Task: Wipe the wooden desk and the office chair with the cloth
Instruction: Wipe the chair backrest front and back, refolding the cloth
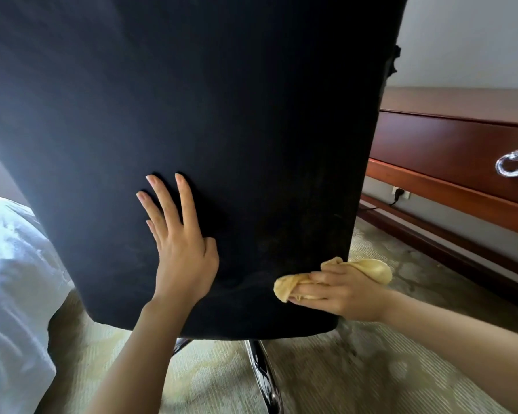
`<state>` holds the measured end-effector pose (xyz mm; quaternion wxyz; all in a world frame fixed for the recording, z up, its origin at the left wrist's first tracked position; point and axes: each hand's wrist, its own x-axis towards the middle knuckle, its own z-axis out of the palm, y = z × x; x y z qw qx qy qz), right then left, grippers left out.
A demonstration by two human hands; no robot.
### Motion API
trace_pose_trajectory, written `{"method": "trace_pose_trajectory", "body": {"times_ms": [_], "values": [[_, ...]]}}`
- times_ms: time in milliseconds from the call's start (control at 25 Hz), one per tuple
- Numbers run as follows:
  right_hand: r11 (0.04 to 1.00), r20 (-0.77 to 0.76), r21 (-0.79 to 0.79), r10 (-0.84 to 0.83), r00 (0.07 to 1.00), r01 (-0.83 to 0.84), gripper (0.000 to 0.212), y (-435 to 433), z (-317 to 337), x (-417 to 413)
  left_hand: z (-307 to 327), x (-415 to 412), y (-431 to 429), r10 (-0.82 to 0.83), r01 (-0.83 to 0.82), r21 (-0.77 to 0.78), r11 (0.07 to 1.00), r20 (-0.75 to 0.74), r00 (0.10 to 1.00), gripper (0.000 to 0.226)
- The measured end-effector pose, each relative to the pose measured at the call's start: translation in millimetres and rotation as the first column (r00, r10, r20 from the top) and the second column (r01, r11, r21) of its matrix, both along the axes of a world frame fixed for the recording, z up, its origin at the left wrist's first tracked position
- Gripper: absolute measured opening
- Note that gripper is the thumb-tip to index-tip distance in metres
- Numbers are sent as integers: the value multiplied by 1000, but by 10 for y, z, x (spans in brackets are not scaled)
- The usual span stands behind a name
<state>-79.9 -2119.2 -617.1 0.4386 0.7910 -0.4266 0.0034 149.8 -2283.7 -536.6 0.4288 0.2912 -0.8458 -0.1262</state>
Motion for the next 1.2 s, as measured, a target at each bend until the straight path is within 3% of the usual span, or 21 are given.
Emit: {"method": "trace_pose_trajectory", "body": {"times_ms": [160, 480, 640, 760, 920, 1120, 1200], "values": [[999, -184, 47, 35, 982, -26, 46, 153, 301, -210, 33, 57, 31, 26, -26, 0, 1000, 32, 999, 93], [942, -207, -332, -19, 978, -52, 35, 131, 1417, -173, 52, 59, 65, 9, -10, 13, 1000, 24, 1000, 90], [802, -152, -597, -131, 980, 15, 33, -27, 1938, -49, 38, 49, 48, 5, -5, 13, 1000, 10, 1000, 92], [678, 38, -731, -76, 996, 79, 30, -169, 2099, 33, 26, 40, 35, 0, 0, 15, 1000, -1, 1000, 92], [722, 266, -685, 125, 956, 96, 24, -243, 1729, 123, 18, 35, 25, -13, 13, 15, 1000, -10, 1000, 92], [848, 204, -530, 126, 971, 1, 14, -166, 933, 28, 14, 37, 20, -37, 37, 7, 999, -11, 999, 92], [916, 154, -399, 118, 981, -47, 9, -99, 562, -22, 10, 51, 15, -53, 53, 6, 999, -3, 999, 91]]}}
